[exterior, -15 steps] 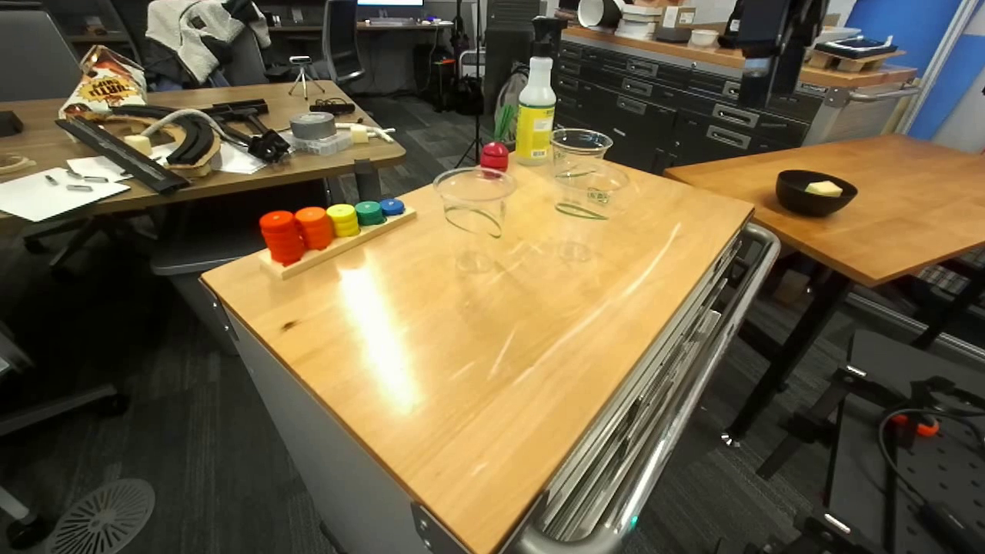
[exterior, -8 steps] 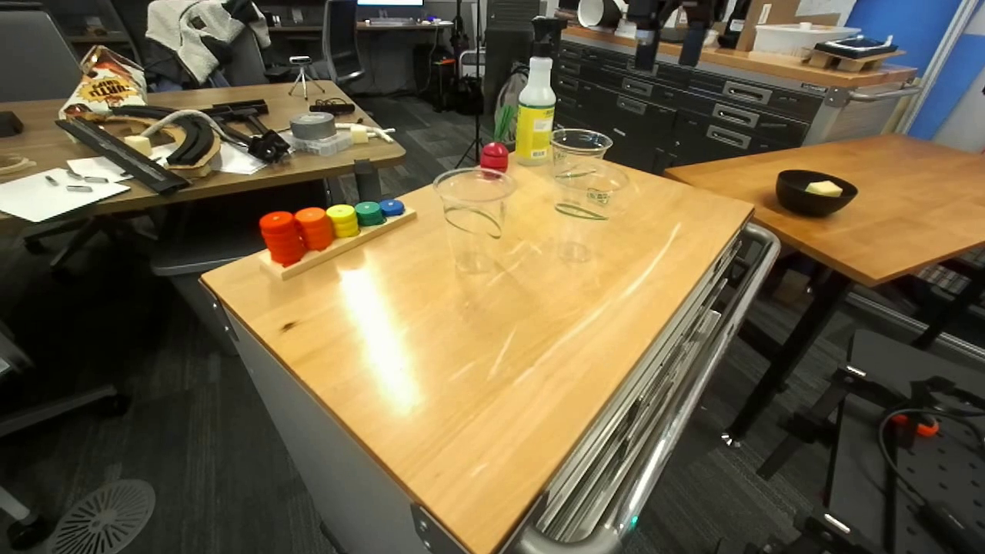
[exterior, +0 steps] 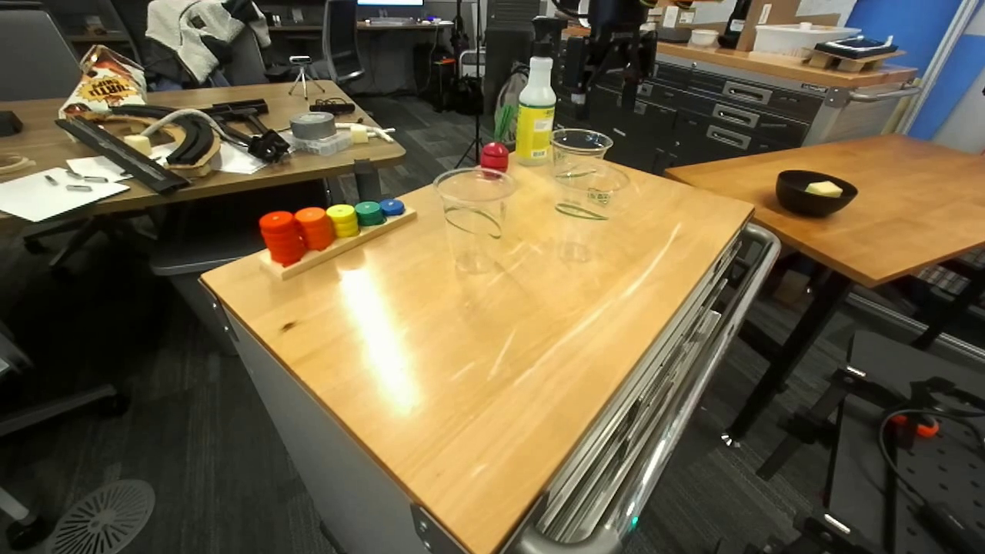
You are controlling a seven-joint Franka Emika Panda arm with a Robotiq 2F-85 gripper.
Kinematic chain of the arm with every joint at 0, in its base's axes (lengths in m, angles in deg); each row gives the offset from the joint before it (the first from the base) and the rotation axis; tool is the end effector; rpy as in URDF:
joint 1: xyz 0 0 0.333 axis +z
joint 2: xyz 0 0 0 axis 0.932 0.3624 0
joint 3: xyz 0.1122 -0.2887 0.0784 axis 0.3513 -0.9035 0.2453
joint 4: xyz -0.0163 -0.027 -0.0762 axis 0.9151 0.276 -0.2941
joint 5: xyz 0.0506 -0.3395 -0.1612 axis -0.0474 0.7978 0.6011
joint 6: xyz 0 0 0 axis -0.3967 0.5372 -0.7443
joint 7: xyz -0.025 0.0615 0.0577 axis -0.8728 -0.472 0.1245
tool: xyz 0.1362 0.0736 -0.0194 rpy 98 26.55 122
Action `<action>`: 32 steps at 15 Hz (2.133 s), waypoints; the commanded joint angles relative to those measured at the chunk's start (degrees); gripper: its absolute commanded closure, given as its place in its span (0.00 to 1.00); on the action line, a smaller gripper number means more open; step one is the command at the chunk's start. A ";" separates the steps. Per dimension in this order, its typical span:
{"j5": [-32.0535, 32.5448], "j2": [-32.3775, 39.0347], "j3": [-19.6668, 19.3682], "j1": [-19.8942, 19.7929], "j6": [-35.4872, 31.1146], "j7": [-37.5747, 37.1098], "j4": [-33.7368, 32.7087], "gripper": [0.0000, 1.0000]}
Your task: Pack the cups in the tower form
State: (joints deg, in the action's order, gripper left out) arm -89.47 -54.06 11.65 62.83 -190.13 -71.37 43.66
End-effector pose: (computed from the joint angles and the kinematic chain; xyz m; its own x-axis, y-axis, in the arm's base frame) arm 0.6220 -0.1273 0.3298 0.9650 -0.2539 -0.0657 -0.2511 -0.9668 0.0470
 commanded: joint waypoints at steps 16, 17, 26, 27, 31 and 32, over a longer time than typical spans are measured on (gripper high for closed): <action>-4.12 8.93 0.73 -3.37 8.95 1.36 -11.31 0.92; -5.30 8.83 0.99 -3.73 9.31 1.73 -11.71 0.96; -13.73 5.74 1.29 -6.32 14.91 1.71 -15.22 0.96; -15.52 4.52 1.56 -6.83 15.46 2.05 -15.52 0.96; -22.55 -0.15 1.78 -8.07 19.06 2.49 -16.76 0.96; -23.66 -1.16 1.63 -8.12 20.07 2.53 -16.86 0.96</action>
State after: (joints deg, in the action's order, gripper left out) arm -109.31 -51.67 12.39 56.16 -173.74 -69.88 27.30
